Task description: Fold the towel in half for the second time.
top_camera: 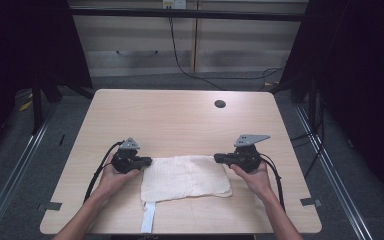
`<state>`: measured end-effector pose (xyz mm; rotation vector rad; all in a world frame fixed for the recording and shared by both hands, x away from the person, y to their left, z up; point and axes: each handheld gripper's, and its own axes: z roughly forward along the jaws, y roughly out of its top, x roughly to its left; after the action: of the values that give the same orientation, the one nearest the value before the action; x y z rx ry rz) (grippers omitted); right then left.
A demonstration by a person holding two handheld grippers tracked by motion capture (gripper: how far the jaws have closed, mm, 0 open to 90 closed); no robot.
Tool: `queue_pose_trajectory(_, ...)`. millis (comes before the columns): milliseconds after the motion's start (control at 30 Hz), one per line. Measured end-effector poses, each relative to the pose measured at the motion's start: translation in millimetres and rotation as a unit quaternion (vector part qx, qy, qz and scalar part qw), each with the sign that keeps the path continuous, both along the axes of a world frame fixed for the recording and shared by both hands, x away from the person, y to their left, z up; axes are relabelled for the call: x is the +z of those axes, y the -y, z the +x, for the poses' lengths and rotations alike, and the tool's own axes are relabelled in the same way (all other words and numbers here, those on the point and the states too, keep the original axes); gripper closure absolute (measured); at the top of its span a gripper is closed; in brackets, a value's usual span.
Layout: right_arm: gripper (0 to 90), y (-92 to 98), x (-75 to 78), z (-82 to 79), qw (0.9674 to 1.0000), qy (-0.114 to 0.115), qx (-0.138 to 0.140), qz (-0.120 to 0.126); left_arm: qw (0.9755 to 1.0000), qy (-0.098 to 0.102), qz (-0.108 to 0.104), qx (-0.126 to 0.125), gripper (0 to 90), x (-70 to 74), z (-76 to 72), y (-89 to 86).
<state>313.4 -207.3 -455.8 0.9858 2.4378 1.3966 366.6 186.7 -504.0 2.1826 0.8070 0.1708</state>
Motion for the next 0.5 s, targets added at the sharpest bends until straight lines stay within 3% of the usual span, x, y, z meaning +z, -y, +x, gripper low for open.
queue_pose_trajectory(133,87.5,-7.7,1.0,-12.3,0.9998,-0.004,0.021,0.007,1.0000,0.005,0.001,0.001,84.8,-0.3,-0.9,0.3)
queue_pose_trajectory(400,87.4,-14.6,-2.4,-30.6,0.9989,-0.015,0.044,-0.004,0.9999,0.010,0.003,0.006,84.8,-0.6,-2.2,0.7)
queue_pose_trajectory(500,87.4,-17.4,-5.9,-39.9,0.9983,-0.020,0.054,-0.008,0.9996,0.024,0.014,0.008,84.9,0.1,-4.4,2.0)
